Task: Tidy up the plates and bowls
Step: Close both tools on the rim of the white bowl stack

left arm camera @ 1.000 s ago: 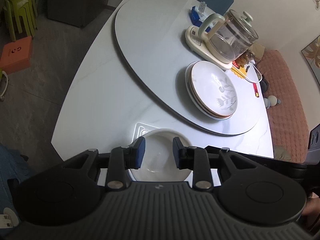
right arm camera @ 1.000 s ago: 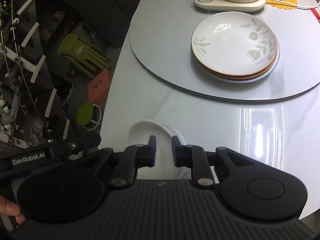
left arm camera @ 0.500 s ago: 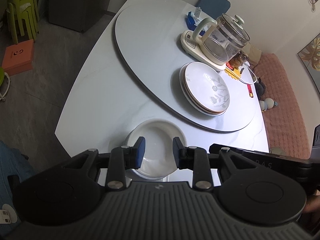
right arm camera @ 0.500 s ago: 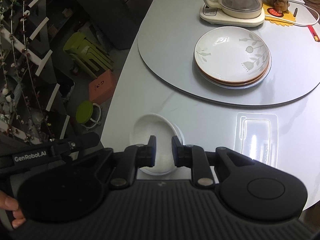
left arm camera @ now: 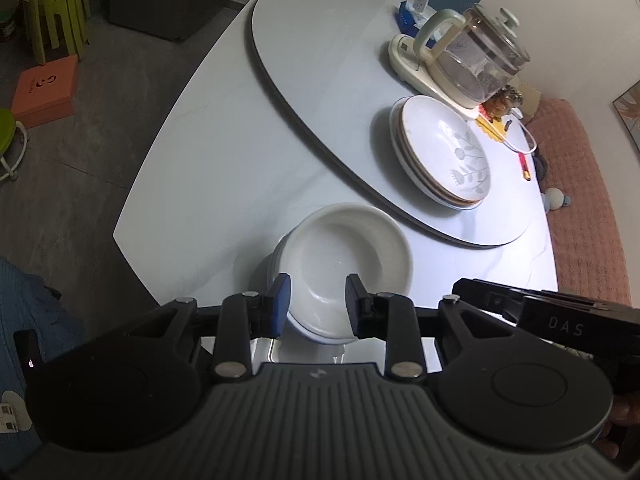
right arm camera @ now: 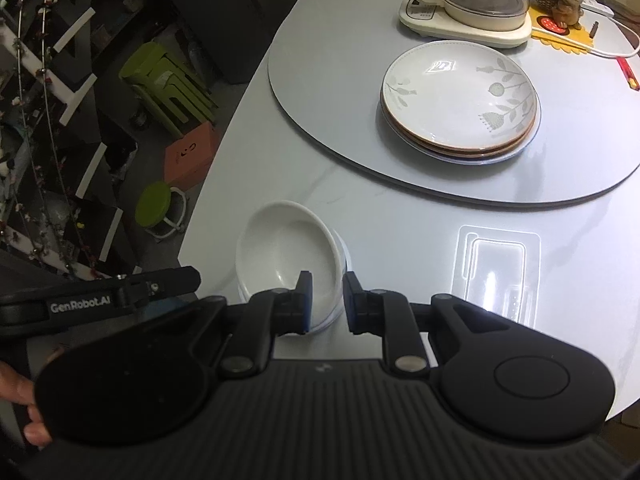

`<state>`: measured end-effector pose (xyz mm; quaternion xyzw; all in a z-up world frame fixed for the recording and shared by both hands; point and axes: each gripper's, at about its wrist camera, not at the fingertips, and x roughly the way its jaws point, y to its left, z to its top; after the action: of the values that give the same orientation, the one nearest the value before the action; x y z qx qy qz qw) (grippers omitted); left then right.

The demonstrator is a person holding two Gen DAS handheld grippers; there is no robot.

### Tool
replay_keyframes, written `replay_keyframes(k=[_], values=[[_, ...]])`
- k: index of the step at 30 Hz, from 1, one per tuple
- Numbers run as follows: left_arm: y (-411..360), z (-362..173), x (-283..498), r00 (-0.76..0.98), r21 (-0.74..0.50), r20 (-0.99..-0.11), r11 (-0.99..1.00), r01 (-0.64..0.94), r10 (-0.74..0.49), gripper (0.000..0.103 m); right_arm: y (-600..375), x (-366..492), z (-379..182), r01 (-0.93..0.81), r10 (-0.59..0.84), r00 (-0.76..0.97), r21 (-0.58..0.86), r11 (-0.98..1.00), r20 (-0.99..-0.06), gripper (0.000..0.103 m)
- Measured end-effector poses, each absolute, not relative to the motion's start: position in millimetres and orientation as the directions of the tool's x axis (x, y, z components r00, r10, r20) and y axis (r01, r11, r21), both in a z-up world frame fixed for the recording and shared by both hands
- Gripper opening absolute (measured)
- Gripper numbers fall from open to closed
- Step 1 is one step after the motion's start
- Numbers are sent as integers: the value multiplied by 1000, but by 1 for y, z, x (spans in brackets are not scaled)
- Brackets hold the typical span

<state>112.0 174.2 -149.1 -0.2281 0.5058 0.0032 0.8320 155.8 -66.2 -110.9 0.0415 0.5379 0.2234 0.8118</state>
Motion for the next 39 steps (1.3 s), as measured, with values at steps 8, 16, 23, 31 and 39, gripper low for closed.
replay_keyframes(k=[8,16,23,31,39], values=[[182,-177,134,454,-372,-867,874,-311,-207,33,-46,183,-131,-408,403,271,275,871,-874,27],[185,-192,149,429,-370,-879,862,-345,-206,33,-30,205,-145,-474,385,273,225,851,-882,26],[190,-199,150,422,-382,-881,849,-364,-216,33,-19,214,-152,-498,404,255,239,834,-879,19],[198,-210,150,417,-391,-881,839,-379,-223,33,-8,219,-157,-537,412,214,245,807,-886,12],[204,-230,158,409,-372,-888,849,-375,-208,32,-7,221,-161,-535,419,171,274,800,-892,9]])
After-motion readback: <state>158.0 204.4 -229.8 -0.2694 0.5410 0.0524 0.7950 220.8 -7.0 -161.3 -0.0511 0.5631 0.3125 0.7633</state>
